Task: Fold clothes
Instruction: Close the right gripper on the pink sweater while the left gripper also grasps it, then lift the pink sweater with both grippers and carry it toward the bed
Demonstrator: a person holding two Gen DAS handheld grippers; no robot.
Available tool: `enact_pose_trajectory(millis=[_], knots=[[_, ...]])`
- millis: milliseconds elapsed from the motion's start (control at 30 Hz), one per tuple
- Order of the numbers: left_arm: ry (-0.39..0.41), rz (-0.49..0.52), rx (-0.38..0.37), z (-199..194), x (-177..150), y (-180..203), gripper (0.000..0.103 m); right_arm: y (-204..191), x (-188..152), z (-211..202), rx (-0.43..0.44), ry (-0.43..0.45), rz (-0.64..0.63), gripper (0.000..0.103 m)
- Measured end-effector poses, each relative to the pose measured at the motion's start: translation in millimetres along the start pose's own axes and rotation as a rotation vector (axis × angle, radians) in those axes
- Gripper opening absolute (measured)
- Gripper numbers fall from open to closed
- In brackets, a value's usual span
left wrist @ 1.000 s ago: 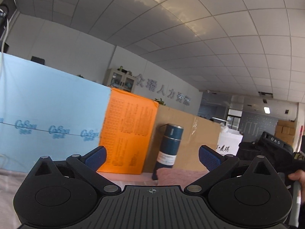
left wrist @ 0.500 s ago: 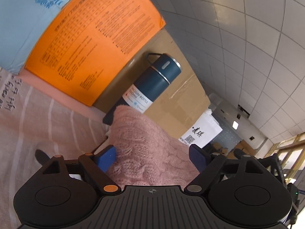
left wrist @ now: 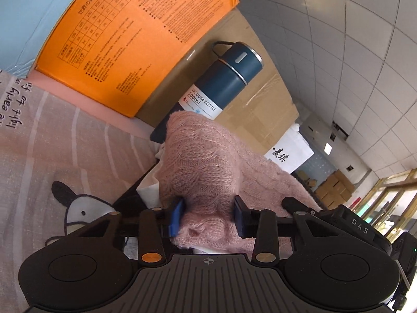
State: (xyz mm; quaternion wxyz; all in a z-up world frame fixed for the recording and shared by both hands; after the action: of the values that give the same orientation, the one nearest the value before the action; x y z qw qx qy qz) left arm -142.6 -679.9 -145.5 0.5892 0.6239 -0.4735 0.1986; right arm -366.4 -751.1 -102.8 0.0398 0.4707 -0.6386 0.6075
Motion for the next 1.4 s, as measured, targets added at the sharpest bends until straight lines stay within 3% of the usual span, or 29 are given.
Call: enact_pose_trajectory(millis=[67,167,400,700,1067,1267,1367,1400], knots=[[0.01,-0.001,0.0,-2,1,-2,0.027,-7,-3,-2,0.018,0.014,-0.038,0.044],[0.047,0.029,-0.002,-9,6,2,0.02,-18,-5,-10,0.098,0.021,-0.062,0.04],[0.184,0.14,0.009,-52,22,23,0.016,-43,-5,-33,0.341,-0.012,-0.03,0.039],[0.225,0.286,0.094,-163,17,52,0.014,-85,-29,-71,0.589,-0.135,-0.009,0.038],[0.254,0.37,0.253,-328,-10,61,0.013,-172,-138,-172,0.78,-0.325,-0.067,0.039],[0.292,0.448,0.443,-405,-36,49,0.013,-201,-221,-218,0.782,-0.456,-0.117,0.039],[0.31,0.486,0.539,-444,-49,43,0.013,-206,-262,-230,0.739,-0.516,-0.171,0.039],[0.272,0.501,0.573,-447,-54,38,0.013,-205,-274,-231,0.714,-0.541,-0.187,0.039]])
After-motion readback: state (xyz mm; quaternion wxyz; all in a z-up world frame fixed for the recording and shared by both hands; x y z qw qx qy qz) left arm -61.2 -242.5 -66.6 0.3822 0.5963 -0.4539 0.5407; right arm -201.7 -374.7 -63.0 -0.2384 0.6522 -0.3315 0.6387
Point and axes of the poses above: each gripper's, at about its wrist camera, not at the fingertips, and z roughly the way its jaws point, y to its right, x to its top, the point moved 9 cm from there along z, roughly the way its jaws point, and after that the axes turned 11 degrees about z, right-handed, at the moved point
